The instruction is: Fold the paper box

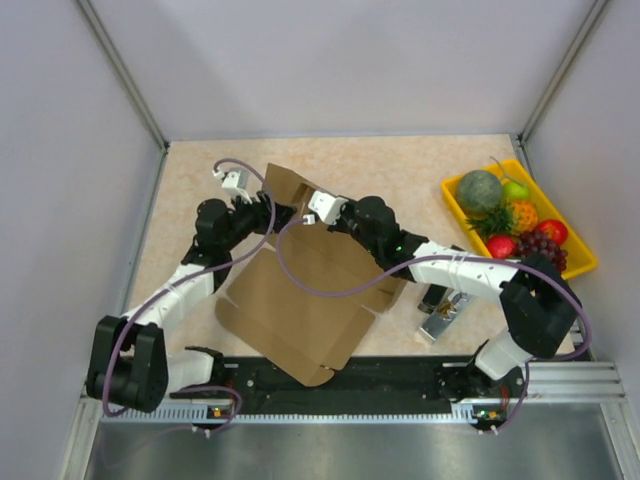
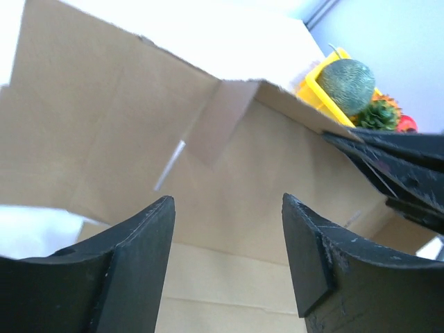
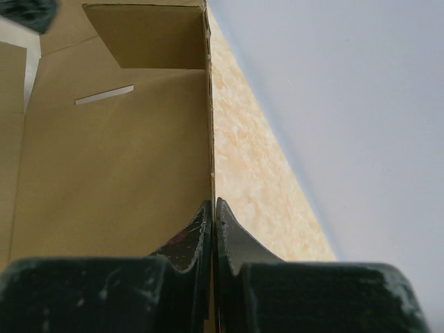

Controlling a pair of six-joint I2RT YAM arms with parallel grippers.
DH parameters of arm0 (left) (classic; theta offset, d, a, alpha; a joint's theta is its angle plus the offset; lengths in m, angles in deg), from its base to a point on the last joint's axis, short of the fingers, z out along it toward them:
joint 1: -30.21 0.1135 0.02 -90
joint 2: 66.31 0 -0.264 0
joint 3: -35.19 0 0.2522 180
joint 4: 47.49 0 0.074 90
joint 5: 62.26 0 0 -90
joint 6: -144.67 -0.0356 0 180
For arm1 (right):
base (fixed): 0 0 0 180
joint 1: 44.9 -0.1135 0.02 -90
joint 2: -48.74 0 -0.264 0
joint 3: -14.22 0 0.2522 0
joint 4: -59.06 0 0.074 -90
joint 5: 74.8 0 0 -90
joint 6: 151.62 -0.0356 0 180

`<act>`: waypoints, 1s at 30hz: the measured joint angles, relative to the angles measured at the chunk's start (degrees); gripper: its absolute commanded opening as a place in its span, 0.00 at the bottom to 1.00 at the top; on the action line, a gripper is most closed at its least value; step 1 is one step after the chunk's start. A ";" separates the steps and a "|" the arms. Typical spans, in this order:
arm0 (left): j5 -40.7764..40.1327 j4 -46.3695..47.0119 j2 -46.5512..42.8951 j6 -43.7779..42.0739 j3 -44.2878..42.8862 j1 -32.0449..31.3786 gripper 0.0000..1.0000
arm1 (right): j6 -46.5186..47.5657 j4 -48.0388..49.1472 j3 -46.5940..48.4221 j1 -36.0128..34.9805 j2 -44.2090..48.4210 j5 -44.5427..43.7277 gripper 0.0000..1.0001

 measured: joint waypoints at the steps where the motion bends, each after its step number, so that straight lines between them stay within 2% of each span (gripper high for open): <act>1: -0.42 -1.01 1.09 -1.42 -1.77 0.00 0.64 | 0.09 0.07 0.00 -0.04 0.00 0.00 0.00; 4: -1.01 -2.84 5.27 -5.01 -6.84 0.00 0.61 | 0.48 0.13 0.00 -0.13 0.00 0.09 0.00; 8: -0.09 -3.21 9.55 -10.14 -10.45 0.00 0.50 | 0.74 0.00 0.11 -0.13 0.00 0.39 0.00; 15: 4.46 -1.66 15.52 -16.92 -12.81 -0.46 0.49 | 0.90 -1.64 1.86 -0.09 -0.04 1.44 0.00; 18: 5.40 0.50 17.38 -19.02 -13.44 -1.62 0.35 | 0.90 -2.12 2.82 0.04 -0.09 2.16 0.00; 20: 4.83 0.83 18.45 -20.37 -14.43 -2.86 0.30 | 0.92 -2.34 3.50 0.28 -0.42 2.58 0.00; 21: 4.50 1.14 18.78 -20.83 -14.84 -3.41 0.23 | 0.94 -2.38 3.78 0.28 -0.61 2.71 0.00; 25: 0.48 3.23 19.21 -22.21 -14.93 -4.48 0.14 | 1.14 -2.49 4.33 0.68 -1.05 2.40 0.08; 27: -1.53 4.81 19.65 -22.56 -14.93 -4.48 0.11 | 0.81 -2.78 5.14 0.79 -1.40 2.16 0.22; 28: -2.14 5.73 19.96 -22.64 -14.93 -4.48 0.06 | 0.55 -2.89 5.81 0.81 -1.73 2.08 0.25; 30: -3.08 8.28 20.63 -22.64 -14.78 -4.48 0.01 | -0.13 -3.52 6.97 0.90 -2.40 1.51 0.28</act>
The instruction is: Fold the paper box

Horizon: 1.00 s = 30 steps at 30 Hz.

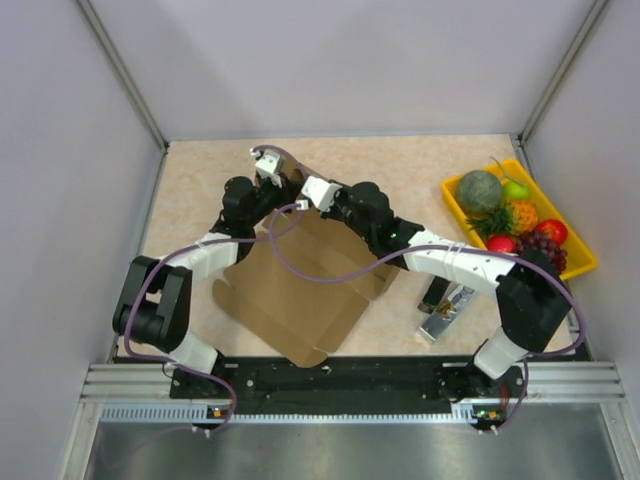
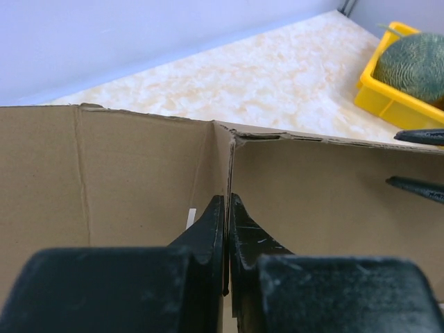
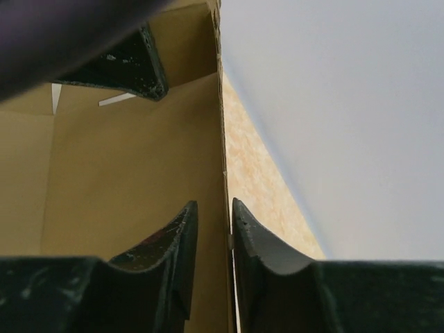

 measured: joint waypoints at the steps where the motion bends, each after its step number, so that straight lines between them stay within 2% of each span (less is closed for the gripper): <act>1: -0.39 1.49 0.46 0.00 0.13 -0.02 0.00 | -0.33 -0.28 0.50 0.02 -0.28 -0.35 0.27; 2: -0.50 2.73 0.85 0.07 0.28 -0.02 0.00 | -0.72 -0.94 1.01 0.02 -0.57 -0.85 0.27; 6: -0.28 9.25 3.17 1.16 1.84 -0.02 0.00 | -1.11 -1.84 1.42 0.15 -1.14 -2.19 0.06; 7: -0.20 10.43 3.72 1.70 2.14 -0.02 0.00 | -0.98 -2.03 1.46 0.15 -1.18 -2.67 0.03; 11: 1.14 14.60 6.60 5.20 2.40 0.13 0.28 | 0.42 -2.56 2.21 0.15 -1.90 -4.70 0.00; 12: 1.66 15.19 7.19 6.51 2.34 0.31 0.40 | 1.27 -2.40 2.21 0.15 -2.21 -5.18 0.00; 15: 4.07 15.89 7.67 11.58 2.40 1.62 0.48 | 4.13 -2.05 2.14 0.28 -3.45 -7.15 0.00; 18: 6.38 16.28 6.95 16.17 3.17 4.24 0.50 | 6.25 -1.90 1.92 0.52 -4.07 -7.69 0.00; 21: 7.26 12.68 3.02 21.62 5.92 8.11 0.50 | 8.04 -0.74 1.18 0.50 -4.07 -8.02 0.00; 26: 4.92 4.96 -0.68 24.94 6.19 13.60 0.34 | 9.99 -0.09 1.16 -0.31 -4.07 -8.94 0.00; 30: 0.24 -9.20 2.21 24.57 0.15 14.43 0.26 | 10.08 0.26 1.16 -0.81 -4.07 -9.16 0.00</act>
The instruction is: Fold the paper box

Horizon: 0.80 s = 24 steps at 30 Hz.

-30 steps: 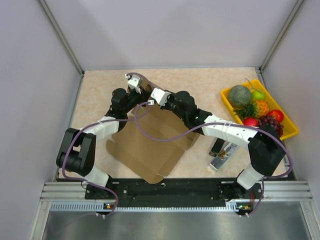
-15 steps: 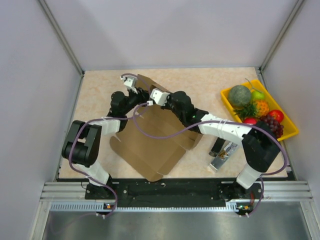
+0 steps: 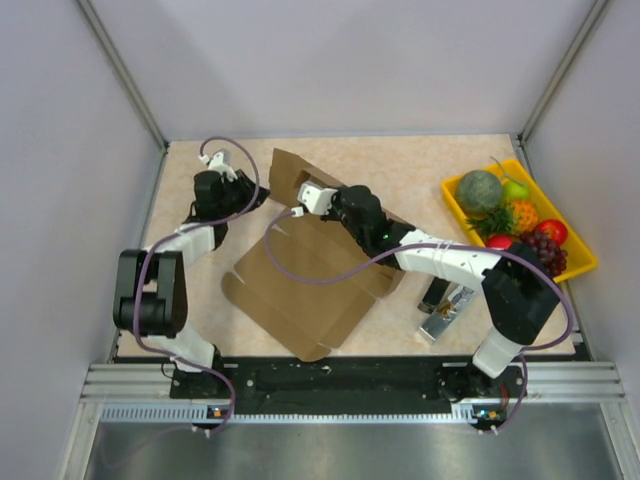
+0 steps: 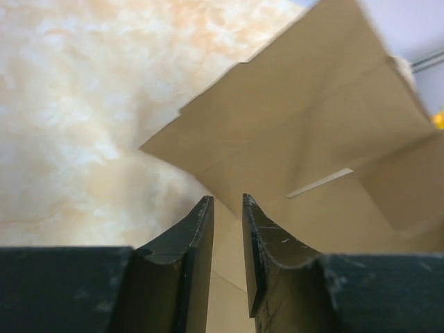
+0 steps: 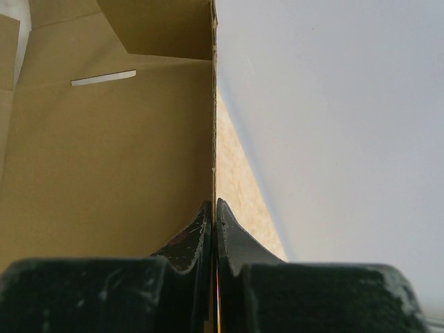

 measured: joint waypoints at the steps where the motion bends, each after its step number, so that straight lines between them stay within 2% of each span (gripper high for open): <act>1: -0.59 -4.02 1.99 -0.17 -2.64 0.02 0.25 | -0.02 0.04 0.00 0.00 0.00 0.07 0.00; 4: -2.10 -10.62 6.99 -0.31 -7.82 0.02 0.29 | 0.50 0.79 -0.85 -0.11 0.28 0.39 0.00; 5: -2.36 -11.76 7.63 -0.26 -7.74 0.02 0.33 | 1.05 0.96 -1.03 -0.24 0.33 0.37 0.00; 9: -1.68 -12.98 7.78 -0.13 -4.98 0.02 0.40 | 2.95 1.81 -1.09 -1.01 0.33 0.00 0.00; 11: -1.51 -14.69 8.37 -0.42 -5.31 0.02 0.34 | 3.74 2.60 -1.42 -1.42 0.33 -0.35 0.00; 12: -1.29 -15.89 8.85 -0.57 -5.99 0.00 0.28 | 4.02 2.78 -1.55 -1.60 0.33 -0.50 0.00; 13: -1.03 -17.51 9.97 -0.98 -7.52 0.00 0.27 | 4.24 3.02 -1.77 -1.73 0.33 -0.70 0.00; 16: -1.14 -19.87 13.11 -1.77 -11.41 -0.20 0.25 | 5.35 4.02 -2.23 -2.38 0.33 -1.22 0.00; 24: -2.56 -18.67 11.32 -1.40 -6.97 -0.28 0.24 | 10.47 9.68 -4.20 -8.28 -1.73 -5.57 0.00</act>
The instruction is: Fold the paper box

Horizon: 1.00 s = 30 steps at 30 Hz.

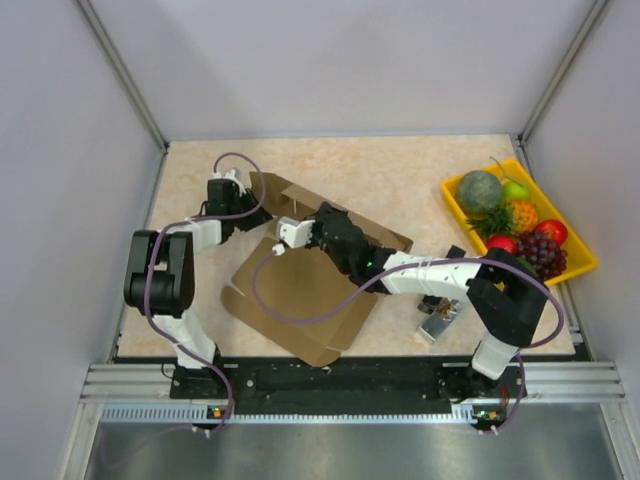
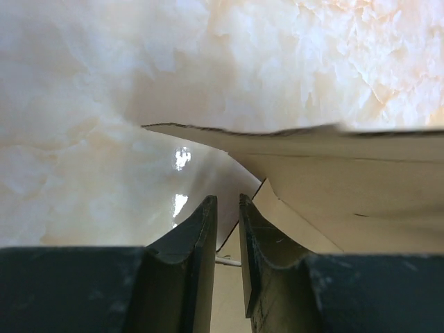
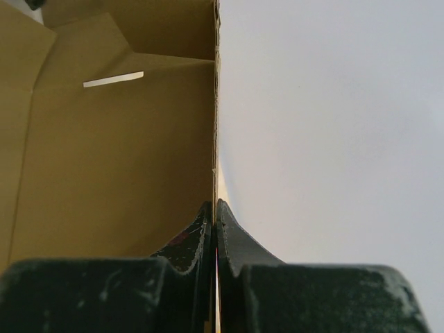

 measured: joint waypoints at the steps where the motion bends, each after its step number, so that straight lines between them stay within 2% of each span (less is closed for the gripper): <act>1: -0.07 0.70 -0.15 0.15 0.33 0.00 0.24 | 0.42 0.35 -0.52 -0.83 -0.22 -0.50 0.00; 6: 0.87 3.41 -0.83 1.84 3.02 0.00 0.24 | 4.02 6.54 -2.82 -4.09 -2.16 -4.59 0.00; 9: 1.14 3.89 -1.70 2.43 4.39 0.00 0.33 | 4.02 7.74 -3.21 -4.44 -2.23 -5.22 0.00; 15: 1.68 6.34 -11.41 3.06 11.52 0.02 0.39 | 4.07 11.65 -5.44 -4.44 -2.21 -5.14 0.00; 19: 0.63 6.29 -16.28 2.86 12.07 0.17 0.24 | 4.09 14.91 -7.13 -4.44 -2.21 -4.94 0.00; 24: -3.50 1.75 -12.22 2.49 6.60 0.94 0.15 | 2.80 14.58 -7.34 -4.33 -1.38 -4.26 0.00; 30: -5.33 -2.40 -4.72 1.22 3.89 -0.13 0.11 | 1.44 14.29 -7.32 -4.24 -1.14 -4.02 0.00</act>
